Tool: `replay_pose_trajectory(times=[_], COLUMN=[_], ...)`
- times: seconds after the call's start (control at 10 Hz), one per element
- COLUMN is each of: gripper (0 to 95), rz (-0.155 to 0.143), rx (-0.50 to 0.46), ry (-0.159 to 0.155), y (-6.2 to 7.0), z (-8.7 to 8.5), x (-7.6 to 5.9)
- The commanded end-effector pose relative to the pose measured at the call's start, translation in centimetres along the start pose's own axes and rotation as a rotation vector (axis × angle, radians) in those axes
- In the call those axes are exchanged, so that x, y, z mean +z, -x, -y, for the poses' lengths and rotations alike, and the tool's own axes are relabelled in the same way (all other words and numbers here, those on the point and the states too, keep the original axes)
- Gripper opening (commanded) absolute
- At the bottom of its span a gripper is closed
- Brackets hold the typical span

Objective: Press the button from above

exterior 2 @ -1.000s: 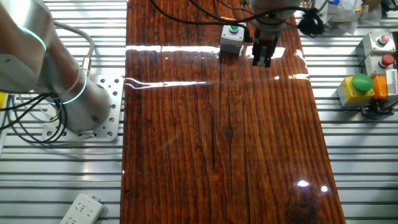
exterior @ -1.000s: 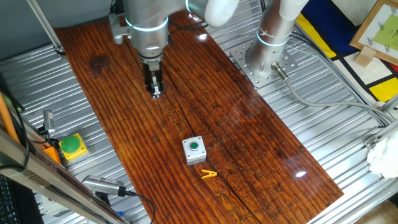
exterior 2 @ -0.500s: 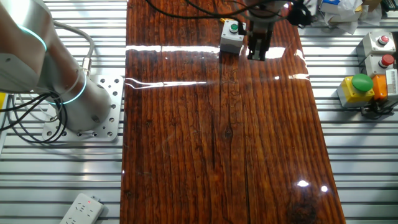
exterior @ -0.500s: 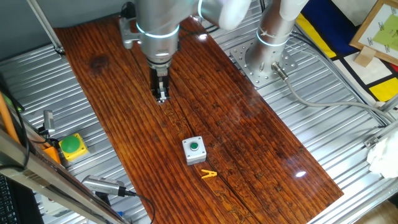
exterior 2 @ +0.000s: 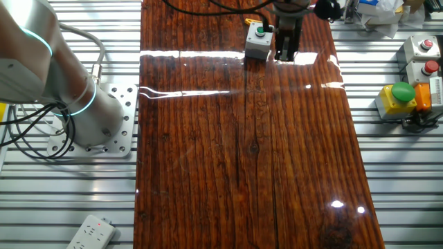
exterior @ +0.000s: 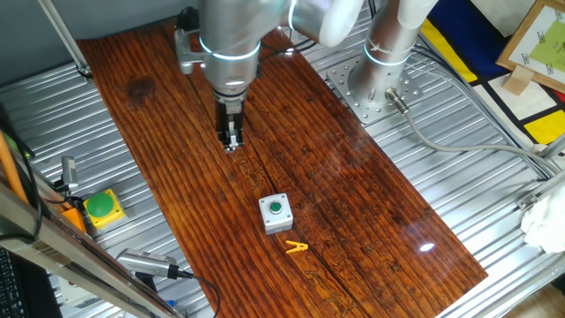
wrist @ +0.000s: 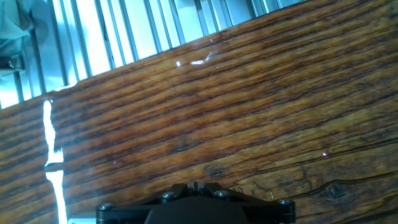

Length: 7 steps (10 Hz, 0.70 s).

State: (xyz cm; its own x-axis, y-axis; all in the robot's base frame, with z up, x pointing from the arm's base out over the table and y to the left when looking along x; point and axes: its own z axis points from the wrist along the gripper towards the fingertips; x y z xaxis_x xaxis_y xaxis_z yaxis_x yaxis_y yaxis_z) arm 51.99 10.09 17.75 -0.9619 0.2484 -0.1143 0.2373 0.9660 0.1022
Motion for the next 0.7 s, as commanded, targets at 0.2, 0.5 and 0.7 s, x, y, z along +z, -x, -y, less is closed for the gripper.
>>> replay_pose_trajectory(times=[0.2,0.5,0.7], gripper=[0.0,0.0,0.0], rz=[-0.023,-0.023,-0.022], rx=[-0.002,-0.003,0.014], ry=[-0.016,-0.01,-0.004], y=[0.72,0.73,0.73], z=[-1.12,-1.11,-1.1], x=[0.02,0.15,0.17])
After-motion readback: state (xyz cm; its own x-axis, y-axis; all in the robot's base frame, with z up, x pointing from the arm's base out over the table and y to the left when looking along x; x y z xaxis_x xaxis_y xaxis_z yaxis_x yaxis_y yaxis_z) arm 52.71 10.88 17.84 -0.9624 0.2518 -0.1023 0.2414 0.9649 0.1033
